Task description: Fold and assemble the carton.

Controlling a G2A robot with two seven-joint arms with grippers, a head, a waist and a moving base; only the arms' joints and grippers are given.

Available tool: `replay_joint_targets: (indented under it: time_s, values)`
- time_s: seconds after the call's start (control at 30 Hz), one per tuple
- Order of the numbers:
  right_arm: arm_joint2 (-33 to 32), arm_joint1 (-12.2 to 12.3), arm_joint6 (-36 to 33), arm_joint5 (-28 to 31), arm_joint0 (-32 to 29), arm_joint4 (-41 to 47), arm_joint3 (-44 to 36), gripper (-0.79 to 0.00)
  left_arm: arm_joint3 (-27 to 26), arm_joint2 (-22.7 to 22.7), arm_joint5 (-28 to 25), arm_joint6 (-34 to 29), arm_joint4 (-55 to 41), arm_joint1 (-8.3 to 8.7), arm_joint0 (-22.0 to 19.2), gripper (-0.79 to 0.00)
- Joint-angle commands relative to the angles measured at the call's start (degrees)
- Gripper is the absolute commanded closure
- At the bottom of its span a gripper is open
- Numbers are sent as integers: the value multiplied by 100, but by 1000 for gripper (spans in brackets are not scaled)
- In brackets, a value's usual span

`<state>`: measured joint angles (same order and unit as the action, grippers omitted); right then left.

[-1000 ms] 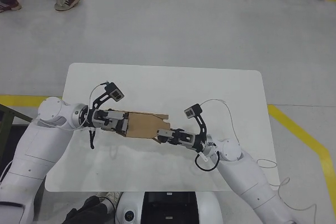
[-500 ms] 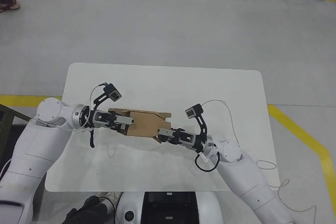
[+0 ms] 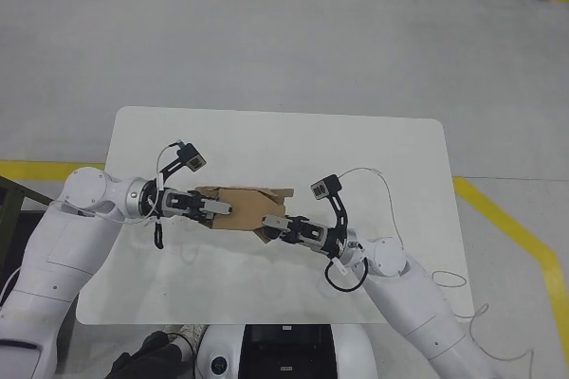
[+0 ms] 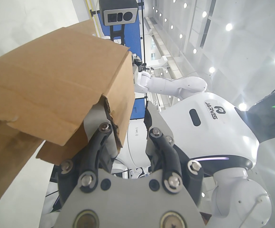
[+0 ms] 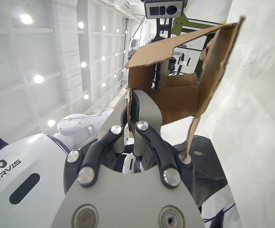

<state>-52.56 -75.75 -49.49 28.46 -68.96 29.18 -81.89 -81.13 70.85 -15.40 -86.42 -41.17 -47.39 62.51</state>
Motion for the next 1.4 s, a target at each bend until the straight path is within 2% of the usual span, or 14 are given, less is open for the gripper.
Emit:
replay_joint_targets:
  time_s: [0.0,0.17,0.27,0.37,0.43,0.5,0.6,0.73,0.77,0.8,0.83,1.37]
  values:
    - [5,-1,28,-36,-10,-12,-31,0,-2,7,-10,19,6,-4,6,-274]
    - [1,-5,93,-61,-23,-42,-52,0,8,44,-6,109,-63,-18,26,-289]
    - [5,-9,125,-46,-36,-39,-39,0,21,66,23,114,-99,-24,30,-326]
    - [15,-15,143,-27,-49,-30,-18,0,41,94,38,71,-140,-28,30,-320]
    - [21,-18,140,-30,-50,-22,-5,0,49,111,31,37,-143,-30,28,-268]
    - [23,-22,153,-13,-51,-18,-1,0,57,123,31,16,-144,-32,30,-145]
    - [30,-27,154,-2,-47,-18,11,0,59,135,33,-9,-138,-37,35,0]
    - [39,-35,175,14,-44,-18,11,0,56,151,3,-8,-92,-43,51,0]
    - [38,-36,180,17,-43,-20,9,-302,53,155,-8,-7,-81,-44,52,0]
    - [33,-38,197,29,-44,-21,2,-517,47,158,-26,-11,-58,-45,55,0]
    - [26,-38,214,48,-43,-33,-7,-785,48,161,-37,-11,-41,-46,60,0]
    - [-102,-37,475,325,-5,-386,-321,-785,-107,217,-455,210,621,-41,167,0]
